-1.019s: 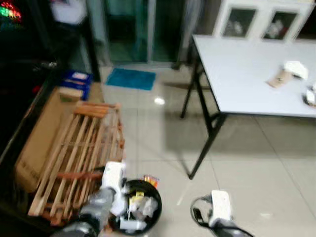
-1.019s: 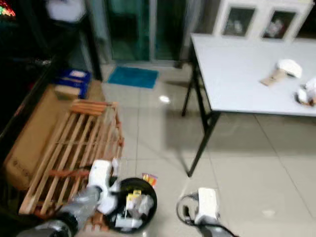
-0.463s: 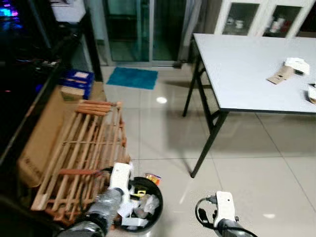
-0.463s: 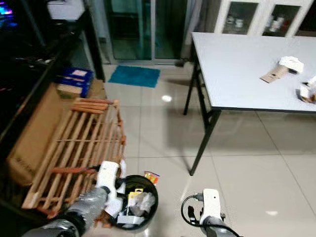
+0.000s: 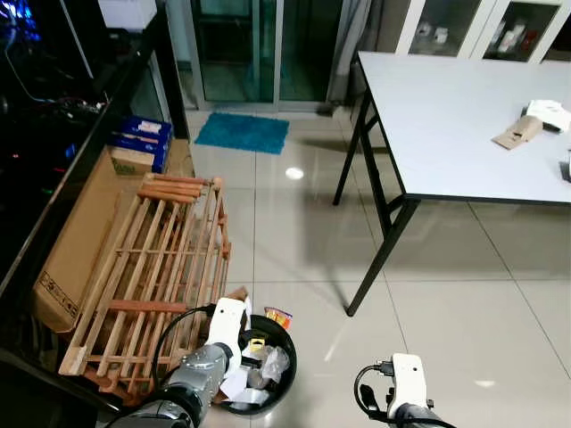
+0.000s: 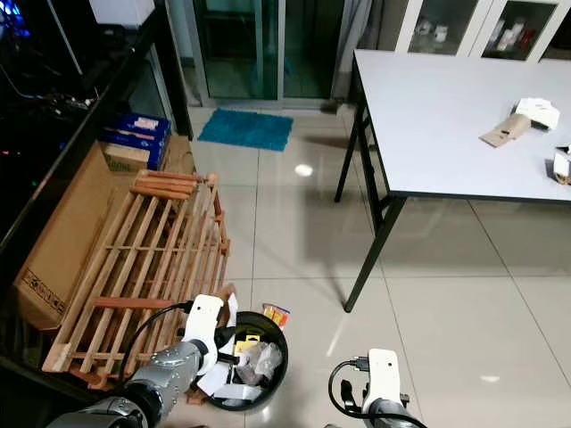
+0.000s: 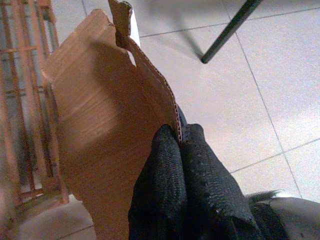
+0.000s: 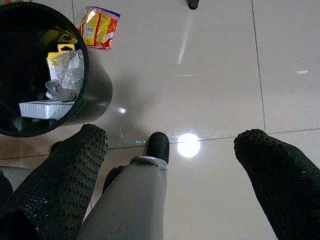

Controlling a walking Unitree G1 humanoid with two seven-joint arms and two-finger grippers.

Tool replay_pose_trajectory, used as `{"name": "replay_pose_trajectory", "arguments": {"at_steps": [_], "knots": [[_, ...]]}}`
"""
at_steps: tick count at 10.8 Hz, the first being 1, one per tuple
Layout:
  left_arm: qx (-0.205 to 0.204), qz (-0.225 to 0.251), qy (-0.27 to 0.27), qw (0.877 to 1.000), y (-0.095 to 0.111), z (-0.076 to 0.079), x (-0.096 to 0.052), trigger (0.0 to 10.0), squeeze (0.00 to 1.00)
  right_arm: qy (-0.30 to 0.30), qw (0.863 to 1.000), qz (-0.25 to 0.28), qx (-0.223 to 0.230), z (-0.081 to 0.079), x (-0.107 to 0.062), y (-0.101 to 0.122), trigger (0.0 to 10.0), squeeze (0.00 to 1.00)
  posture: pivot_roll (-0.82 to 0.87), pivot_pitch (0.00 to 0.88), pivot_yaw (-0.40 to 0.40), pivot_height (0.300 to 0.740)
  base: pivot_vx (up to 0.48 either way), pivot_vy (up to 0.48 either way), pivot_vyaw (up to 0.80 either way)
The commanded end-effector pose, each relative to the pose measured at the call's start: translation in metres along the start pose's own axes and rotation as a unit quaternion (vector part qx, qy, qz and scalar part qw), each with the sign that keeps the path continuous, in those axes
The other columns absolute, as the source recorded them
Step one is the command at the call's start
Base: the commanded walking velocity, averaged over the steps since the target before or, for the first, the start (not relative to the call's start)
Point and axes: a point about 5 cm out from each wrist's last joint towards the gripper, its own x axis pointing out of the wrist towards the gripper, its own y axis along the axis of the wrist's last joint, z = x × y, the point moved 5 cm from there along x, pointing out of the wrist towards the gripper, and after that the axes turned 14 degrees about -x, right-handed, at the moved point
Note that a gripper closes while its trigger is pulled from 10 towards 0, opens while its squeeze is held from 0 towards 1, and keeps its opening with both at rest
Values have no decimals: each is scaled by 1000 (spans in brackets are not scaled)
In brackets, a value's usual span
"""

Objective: Picking trash to rubbish bin

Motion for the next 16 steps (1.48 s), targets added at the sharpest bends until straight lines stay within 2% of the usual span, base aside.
{"name": "replay_pose_trajectory", "arguments": {"at_steps": [1,3,4,5,11,12,13,14,16], "knots": [[3,-9,-11,1000,-4,5,1,10000,0,-2,1000,-3,-4,4,-1,-3,10000,0,-2,77,-44,740,0,0,0],[-3,-6,-27,1000,-2,9,1,10000,0,-2,1000,-2,-4,4,-1,-3,10000,0,-1,75,-45,740,0,0,0],[0,-7,-27,1000,-2,9,1,10000,125,-2,1000,-2,-4,4,-1,-2,10000,0,0,74,-45,740,0,0,0],[1,-8,-28,1000,-3,10,1,10000,1000,-1,1000,-1,-4,3,-1,-2,10000,0,0,74,-45,740,0,0,0],[5,-10,-27,1000,-4,8,1,10000,1000,1,1000,0,-3,1,0,-1,10000,0,3,73,-44,740,0,0,0],[12,-6,-17,1000,-3,5,0,10000,0,1,1000,0,-3,1,0,0,10000,0,3,73,-44,740,0,0,0],[14,-2,-7,1000,-1,2,0,10000,0,1,1000,0,-3,1,0,0,10000,0,5,70,-43,740,0,0,0],[13,8,16,1000,2,-8,-2,10000,0,1,1000,1,-4,1,0,0,10000,0,9,68,-43,740,0,0,0],[6,53,91,994,13,-42,-11,10000,0,-2,1000,12,-1,1,1,7,10000,0,12,65,-41,740,0,0,0]]}}
